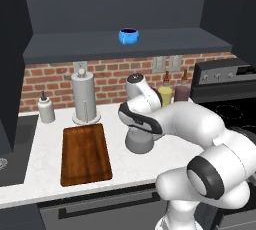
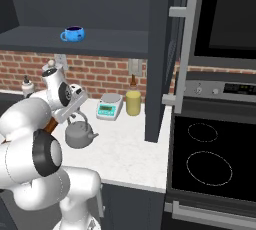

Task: Pick the kettle from the counter and place it on the tray. Then pick the mug from the cabinet and place it on the tray. Then close the cabinet doors.

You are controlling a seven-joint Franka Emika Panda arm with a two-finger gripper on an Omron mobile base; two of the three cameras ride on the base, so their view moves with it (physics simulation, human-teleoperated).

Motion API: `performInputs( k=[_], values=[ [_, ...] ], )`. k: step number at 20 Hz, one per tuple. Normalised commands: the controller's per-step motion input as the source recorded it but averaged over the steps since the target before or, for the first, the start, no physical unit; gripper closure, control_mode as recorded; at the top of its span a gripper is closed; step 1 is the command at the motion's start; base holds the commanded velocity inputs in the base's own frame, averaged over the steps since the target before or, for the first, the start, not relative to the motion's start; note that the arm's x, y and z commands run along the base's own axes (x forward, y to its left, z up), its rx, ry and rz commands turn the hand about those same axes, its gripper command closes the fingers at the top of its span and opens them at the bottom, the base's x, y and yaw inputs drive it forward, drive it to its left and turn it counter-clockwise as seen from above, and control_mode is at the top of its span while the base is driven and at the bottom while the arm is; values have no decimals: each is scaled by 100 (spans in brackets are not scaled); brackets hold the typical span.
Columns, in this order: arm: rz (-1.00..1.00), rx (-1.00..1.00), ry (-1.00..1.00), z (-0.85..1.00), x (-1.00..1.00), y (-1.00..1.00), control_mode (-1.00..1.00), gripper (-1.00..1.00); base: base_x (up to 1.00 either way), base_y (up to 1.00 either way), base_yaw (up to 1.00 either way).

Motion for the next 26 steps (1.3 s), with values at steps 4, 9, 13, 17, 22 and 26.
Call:
performInputs(
  k=[4, 9, 13, 17, 22, 26],
  values=[
    [10, -1, 0, 2, -6, 0, -100, 100, 0, 0, 0],
    [12, 0, 0, 13, -29, 6, -100, 100, 0, 0, 0],
    [12, 3, 0, 24, -37, 11, -100, 100, 0, 0, 0],
    [10, 3, 0, 34, -38, 10, -100, 100, 0, 0, 0],
    [9, 2, 0, 33, -38, 16, -100, 100, 0, 0, 0],
    [11, 0, 0, 29, -30, 21, -100, 100, 0, 0, 0]
  ],
)
